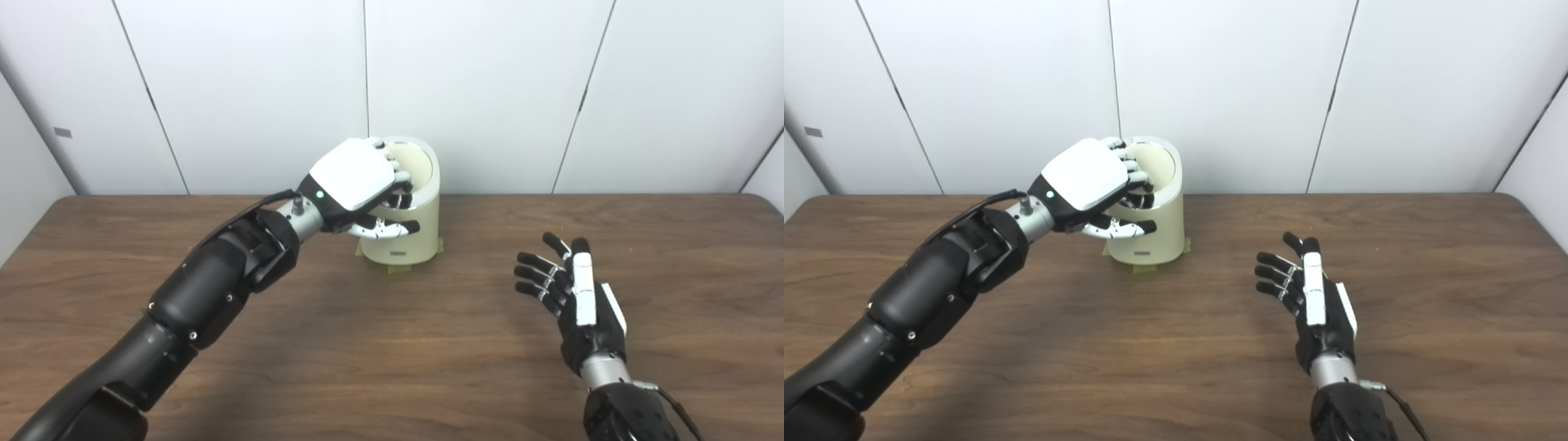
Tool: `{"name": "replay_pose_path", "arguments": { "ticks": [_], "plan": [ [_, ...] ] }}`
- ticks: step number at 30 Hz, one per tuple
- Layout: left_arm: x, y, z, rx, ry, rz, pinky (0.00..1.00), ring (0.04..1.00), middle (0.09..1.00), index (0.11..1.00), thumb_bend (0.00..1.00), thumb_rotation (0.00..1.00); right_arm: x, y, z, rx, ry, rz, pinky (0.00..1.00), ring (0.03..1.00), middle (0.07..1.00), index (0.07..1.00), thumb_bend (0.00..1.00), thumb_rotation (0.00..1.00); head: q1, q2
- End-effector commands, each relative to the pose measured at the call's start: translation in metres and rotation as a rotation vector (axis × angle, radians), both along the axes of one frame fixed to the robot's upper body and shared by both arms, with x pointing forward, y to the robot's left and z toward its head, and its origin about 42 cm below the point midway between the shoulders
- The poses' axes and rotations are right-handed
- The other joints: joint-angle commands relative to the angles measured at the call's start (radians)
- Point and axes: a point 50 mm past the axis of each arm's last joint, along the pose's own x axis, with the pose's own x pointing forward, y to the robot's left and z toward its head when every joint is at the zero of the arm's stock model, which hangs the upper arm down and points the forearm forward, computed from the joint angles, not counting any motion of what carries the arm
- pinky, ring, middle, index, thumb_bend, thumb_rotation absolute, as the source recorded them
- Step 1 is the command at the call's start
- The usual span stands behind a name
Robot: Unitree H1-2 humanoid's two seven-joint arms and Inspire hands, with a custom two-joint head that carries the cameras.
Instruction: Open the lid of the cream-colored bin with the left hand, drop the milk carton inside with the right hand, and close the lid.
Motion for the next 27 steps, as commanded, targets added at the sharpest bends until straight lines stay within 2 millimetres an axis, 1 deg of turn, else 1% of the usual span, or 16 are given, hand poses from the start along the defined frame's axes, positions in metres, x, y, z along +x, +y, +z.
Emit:
{"name": "replay_pose_path", "arguments": {
  "ticks": [1,4,6,7,9,10,11,12,13,15,18,20,21,22,23,27],
  "plan": [
    [-0.003,0.0,0.001,-0.025,0.019,-0.009,0.86,0.783,0.72,0.707,0.42,0.93,0.006,0.0,0.017,0.002,-0.067,0.0,0.67,0.721,0.699,0.889,0.53,1.0,0.002,-0.002],
    [-0.005,0.001,0.014,-0.138,0.006,0.014,0.85,0.78,0.719,0.714,0.42,0.93,0.006,-0.001,0.017,-0.008,-0.077,-0.004,0.68,0.727,0.697,0.885,0.54,1.0,0.0,-0.002],
    [-0.009,0.001,0.024,-0.236,-0.007,0.034,0.81,0.763,0.701,0.702,0.42,0.94,0.007,-0.001,0.017,-0.034,-0.083,-0.004,0.66,0.721,0.698,0.882,0.55,1.0,0.002,-0.004],
    [-0.012,0.001,0.029,-0.296,-0.017,0.042,0.8,0.76,0.697,0.699,0.42,0.94,0.007,0.0,0.017,-0.056,-0.083,-0.005,0.66,0.72,0.698,0.881,0.55,1.0,0.002,-0.004],
    [-0.02,0.001,0.035,-0.396,-0.02,0.058,0.75,0.754,0.697,0.7,0.4,0.94,0.008,0.001,0.016,-0.085,-0.088,0.0,0.65,0.72,0.708,0.877,0.56,1.0,0.001,-0.005],
    [-0.027,0.003,0.038,-0.477,-0.009,0.069,0.74,0.755,0.699,0.701,0.4,0.94,0.008,0.002,0.016,-0.104,-0.092,0.003,0.65,0.719,0.71,0.876,0.56,1.0,0.001,-0.005],
    [-0.031,0.004,0.039,-0.528,0.001,0.078,0.7,0.754,0.711,0.713,0.4,0.95,0.008,0.003,0.016,-0.115,-0.095,0.006,0.64,0.721,0.714,0.873,0.57,1.0,0.002,-0.007],
    [-0.037,0.006,0.04,-0.584,0.016,0.086,0.67,0.754,0.718,0.719,0.4,0.96,0.009,0.003,0.016,-0.124,-0.1,0.006,0.64,0.723,0.716,0.872,0.57,1.0,0.002,-0.007],
    [-0.045,0.008,0.039,-0.659,0.051,0.104,0.65,0.749,0.727,0.726,0.4,0.95,0.009,0.004,0.016,-0.137,-0.111,0.005,0.64,0.724,0.718,0.868,0.57,1.0,0.005,-0.008],
    [-0.056,0.012,0.036,-0.749,0.107,0.129,0.66,0.752,0.75,0.744,0.39,0.93,0.009,0.005,0.015,-0.154,-0.128,0.004,0.63,0.724,0.72,0.86,0.58,1.0,0.005,-0.008],
    [-0.075,0.021,0.027,-0.871,0.205,0.177,0.7,0.779,0.784,0.769,0.41,0.95,0.01,0.006,0.017,-0.179,-0.148,0.005,0.62,0.725,0.73,0.852,0.57,1.0,0.003,-0.013],
    [-0.088,0.027,0.019,-0.972,0.258,0.194,0.71,0.8,0.805,0.785,0.4,0.93,0.009,0.007,0.019,-0.179,-0.157,0.007,0.63,0.733,0.74,0.854,0.56,1.0,0.007,-0.014],
    [-0.094,0.031,0.014,-1.022,0.282,0.199,0.72,0.802,0.809,0.789,0.39,0.9,0.009,0.007,0.02,-0.176,-0.162,0.007,0.63,0.735,0.743,0.855,0.55,1.0,0.008,-0.014],
    [-0.101,0.034,0.009,-1.067,0.308,0.209,0.72,0.799,0.806,0.793,0.36,0.84,0.008,0.007,0.022,-0.17,-0.169,0.007,0.63,0.736,0.743,0.855,0.55,1.0,0.012,-0.014],
    [-0.109,0.038,0.002,-1.106,0.333,0.222,0.72,0.796,0.803,0.799,0.34,0.82,0.008,0.008,0.023,-0.161,-0.177,0.009,0.64,0.738,0.743,0.855,0.55,1.0,0.015,-0.014],
    [-0.137,0.051,-0.022,-1.21,0.414,0.294,0.76,0.821,0.825,0.827,0.28,0.85,0.007,0.007,0.026,-0.153,-0.198,0.013,0.68,0.765,0.763,0.853,0.56,1.0,0.024,-0.016]
  ]
}}
